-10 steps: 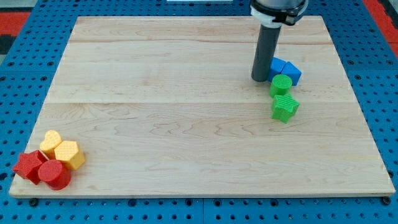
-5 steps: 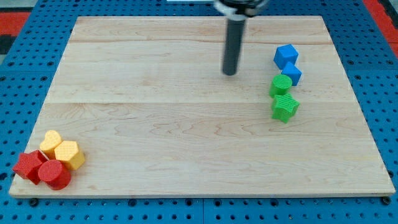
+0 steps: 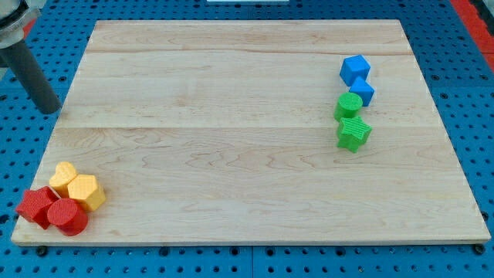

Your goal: Move your arm separating red star and red circle

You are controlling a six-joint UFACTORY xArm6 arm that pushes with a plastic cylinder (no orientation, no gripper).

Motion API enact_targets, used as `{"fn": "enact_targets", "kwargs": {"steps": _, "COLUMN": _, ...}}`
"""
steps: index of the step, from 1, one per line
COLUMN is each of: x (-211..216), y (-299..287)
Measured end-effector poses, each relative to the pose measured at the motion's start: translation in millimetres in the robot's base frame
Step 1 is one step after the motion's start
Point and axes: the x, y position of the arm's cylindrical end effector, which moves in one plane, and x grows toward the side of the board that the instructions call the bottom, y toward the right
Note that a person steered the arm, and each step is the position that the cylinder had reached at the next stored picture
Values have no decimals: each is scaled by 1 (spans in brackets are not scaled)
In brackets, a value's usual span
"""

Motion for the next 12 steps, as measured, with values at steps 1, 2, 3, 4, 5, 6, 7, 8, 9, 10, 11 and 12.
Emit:
{"fn": "enact_targets", "kwargs": {"steps": 1, "x": 38, "y": 0}}
{"fn": "enact_targets", "kwargs": {"steps": 2, "x": 86, "y": 0}}
{"fn": "enact_targets", "kwargs": {"steps": 3, "x": 95, "y": 0}}
{"fn": "enact_targets", "kwargs": {"steps": 4, "x": 102, "y": 1}}
{"fn": "enact_targets", "kwargs": {"steps": 5, "x": 139, "y": 1}}
{"fn": "enact_targets", "kwargs": {"steps": 6, "x": 173, "y": 1}}
{"fn": "enact_targets", "kwargs": {"steps": 7, "x": 201, "y": 2}}
{"fn": "enact_targets", "kwargs": {"steps": 8, "x": 202, "y": 18}}
{"fn": "enact_targets", "kwargs": {"steps": 9, "x": 202, "y": 48}}
{"fn": "enact_targets", "kwargs": {"steps": 10, "x": 200, "y": 62}}
{"fn": "enact_targets", "kwargs": {"steps": 11, "x": 187, "y": 55}}
{"fn": "enact_targets", "kwargs": {"steps": 12, "x": 180, "y": 44}}
